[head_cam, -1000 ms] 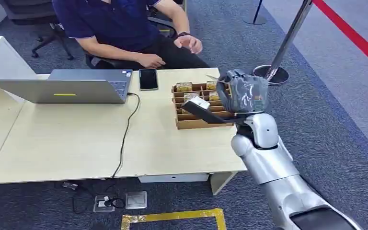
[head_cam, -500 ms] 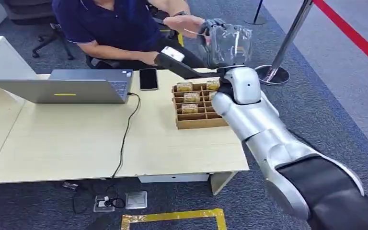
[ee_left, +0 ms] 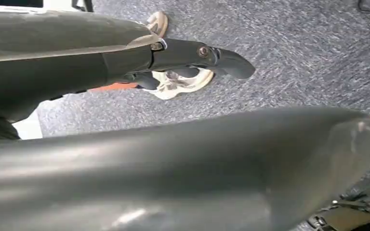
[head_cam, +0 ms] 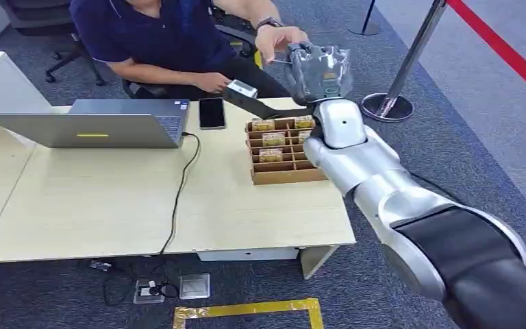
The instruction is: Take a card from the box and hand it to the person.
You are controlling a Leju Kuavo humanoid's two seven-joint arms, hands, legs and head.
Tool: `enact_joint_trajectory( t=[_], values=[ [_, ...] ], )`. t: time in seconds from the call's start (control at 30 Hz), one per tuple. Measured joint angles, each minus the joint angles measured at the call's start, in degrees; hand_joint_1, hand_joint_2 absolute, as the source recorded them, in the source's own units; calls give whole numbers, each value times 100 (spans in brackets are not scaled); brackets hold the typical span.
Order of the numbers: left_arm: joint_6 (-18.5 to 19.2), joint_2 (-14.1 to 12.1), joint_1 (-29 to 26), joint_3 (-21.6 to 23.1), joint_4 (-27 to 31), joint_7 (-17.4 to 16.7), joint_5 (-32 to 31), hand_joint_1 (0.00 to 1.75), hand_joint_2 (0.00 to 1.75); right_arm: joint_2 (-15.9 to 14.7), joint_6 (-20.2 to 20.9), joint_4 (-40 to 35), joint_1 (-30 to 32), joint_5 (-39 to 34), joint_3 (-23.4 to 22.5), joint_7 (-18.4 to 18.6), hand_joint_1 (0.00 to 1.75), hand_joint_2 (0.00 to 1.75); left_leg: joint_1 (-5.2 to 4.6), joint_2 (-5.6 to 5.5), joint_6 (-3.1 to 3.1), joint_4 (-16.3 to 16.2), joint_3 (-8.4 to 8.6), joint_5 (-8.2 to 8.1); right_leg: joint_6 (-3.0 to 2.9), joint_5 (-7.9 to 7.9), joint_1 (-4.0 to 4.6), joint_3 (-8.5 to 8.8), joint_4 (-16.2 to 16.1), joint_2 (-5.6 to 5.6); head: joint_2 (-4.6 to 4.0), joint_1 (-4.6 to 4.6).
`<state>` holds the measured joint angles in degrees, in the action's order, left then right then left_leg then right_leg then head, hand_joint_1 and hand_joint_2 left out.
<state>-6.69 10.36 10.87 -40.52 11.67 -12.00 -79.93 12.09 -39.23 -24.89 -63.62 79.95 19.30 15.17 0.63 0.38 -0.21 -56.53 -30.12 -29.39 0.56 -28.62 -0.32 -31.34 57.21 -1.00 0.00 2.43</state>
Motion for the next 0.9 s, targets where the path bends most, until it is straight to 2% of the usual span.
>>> enact_joint_trajectory(
  t=[0.03, 0.33, 0.5, 0.6, 0.7, 0.8, 0.9],
  values=[
    [0, 0, 2, 7, 0, -2, -4, 0, 0, -13, 0, 32, -1, 30, 2, -9, 0, 175, 0, 0, 0, 0, -1, 0, 0, 0, 0, -1, 0, 0, 0, -2],
    [-2, 0, 18, 37, -2, -9, -11, 0, 0, -11, -2, 94, -13, -20, -4, -201, 0, 175, 0, 0, 0, 1, -3, 0, 0, 0, 0, -5, 0, 0, 0, -9],
    [-2, 0, 23, 46, -2, -9, -50, 0, 0, -11, -2, -352, 113, -72, -186, -546, 0, 175, 0, 1, 0, 0, -3, 0, 0, 0, 0, -5, 0, 0, 0, -4],
    [-46, 0, 20, 46, -2, -74, -46, 0, 0, 18, 0, -720, 286, -611, -431, -1164, 0, 175, 0, 1, 0, 1, -4, 0, 0, 0, 0, -5, 0, 1, 0, 2],
    [-105, -4, -23, 28, -2, -65, 53, 0, 0, 77, 232, -1323, 675, -2149, -693, -2250, 0, 175, 0, 0, 0, 1, -3, 0, 0, 0, 0, -5, 0, 0, 0, 0],
    [-199, -22, -135, -50, -2, 68, 206, 0, 0, -66, 919, -2443, 1397, -3856, -702, -2853, 0, 175, 0, -3, 1, 2, -2, -3, 0, -2, 1, -8, -6, -4, 0, -11],
    [-232, -59, -301, -127, -2, 186, 260, 0, 0, -495, 1756, -3750, 2380, -5569, -721, -3293, 0, 175, 0, -8, 5, 2, -11, -7, 3, -4, 1, -5, -10, -9, 0, -11]
  ],
)
